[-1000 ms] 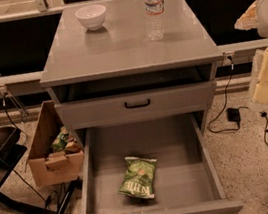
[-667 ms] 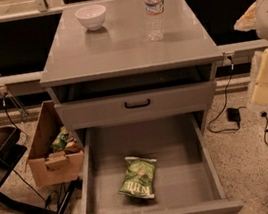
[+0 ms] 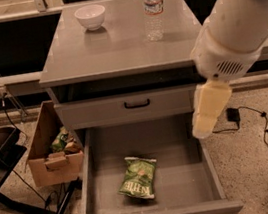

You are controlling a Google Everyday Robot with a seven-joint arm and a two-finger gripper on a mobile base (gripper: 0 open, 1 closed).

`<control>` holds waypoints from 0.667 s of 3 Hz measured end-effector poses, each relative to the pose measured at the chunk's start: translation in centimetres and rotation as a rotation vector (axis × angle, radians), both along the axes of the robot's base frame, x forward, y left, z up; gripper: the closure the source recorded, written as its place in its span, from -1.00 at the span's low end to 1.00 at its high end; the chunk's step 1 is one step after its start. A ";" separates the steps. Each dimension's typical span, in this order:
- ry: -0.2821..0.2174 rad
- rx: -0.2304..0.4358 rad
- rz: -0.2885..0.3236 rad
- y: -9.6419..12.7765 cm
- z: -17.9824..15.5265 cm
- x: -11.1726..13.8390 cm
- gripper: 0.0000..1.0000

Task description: Pick green jalapeno chip bag from middle drawer and place on counter

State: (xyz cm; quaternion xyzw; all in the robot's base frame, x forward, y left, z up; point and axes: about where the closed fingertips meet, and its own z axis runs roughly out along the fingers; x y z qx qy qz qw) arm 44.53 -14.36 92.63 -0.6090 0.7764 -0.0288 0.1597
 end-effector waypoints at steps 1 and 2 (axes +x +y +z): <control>0.018 0.075 0.011 5.9 -5.7 2.7 -1.00; 0.005 0.149 0.004 10.9 -10.6 6.3 -1.00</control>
Offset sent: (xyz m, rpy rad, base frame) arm 0.0971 0.1568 -0.1599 0.2088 0.0170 0.0010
